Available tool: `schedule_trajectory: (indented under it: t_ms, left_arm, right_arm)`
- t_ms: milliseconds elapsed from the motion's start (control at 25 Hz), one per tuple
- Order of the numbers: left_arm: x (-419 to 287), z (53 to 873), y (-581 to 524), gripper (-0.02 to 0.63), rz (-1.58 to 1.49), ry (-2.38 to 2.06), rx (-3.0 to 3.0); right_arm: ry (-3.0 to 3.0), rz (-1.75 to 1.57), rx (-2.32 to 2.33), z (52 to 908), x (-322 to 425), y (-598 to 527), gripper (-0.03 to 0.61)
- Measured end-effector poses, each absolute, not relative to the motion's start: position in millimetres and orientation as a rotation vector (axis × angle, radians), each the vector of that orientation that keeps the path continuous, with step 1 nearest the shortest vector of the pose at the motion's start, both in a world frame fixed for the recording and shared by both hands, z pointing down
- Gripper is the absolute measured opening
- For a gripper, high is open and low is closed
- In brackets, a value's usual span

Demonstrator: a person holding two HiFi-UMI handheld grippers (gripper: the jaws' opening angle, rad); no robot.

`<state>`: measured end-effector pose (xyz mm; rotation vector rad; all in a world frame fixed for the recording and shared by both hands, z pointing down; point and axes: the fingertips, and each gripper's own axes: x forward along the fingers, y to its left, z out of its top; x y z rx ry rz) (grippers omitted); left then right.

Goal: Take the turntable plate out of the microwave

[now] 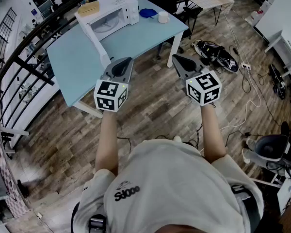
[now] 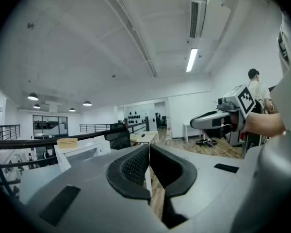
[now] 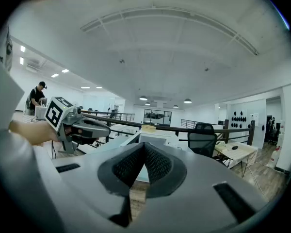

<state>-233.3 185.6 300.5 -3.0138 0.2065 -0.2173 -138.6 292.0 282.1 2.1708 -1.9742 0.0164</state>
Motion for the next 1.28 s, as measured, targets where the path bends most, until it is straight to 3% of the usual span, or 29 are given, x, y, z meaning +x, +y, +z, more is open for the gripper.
schedule_trajectory:
  t_ms: [800,1080,1280]
  left_arm:
    - [-259,328,119,0.018,-0.278,0.239,-3.055]
    - [-219,336,105,0.018,-0.331,0.304,-3.030]
    - [-160,341,97,0.018,-0.366,0.379,-3.029]
  right_arm:
    - [-1.934,0.111,2.263,291,-145,241,0.006]
    - [-2.030,0.105,2.246,297,-99,209,0.006]
    - [-2.116,0.124,2.244,300,-26,191,0.006]
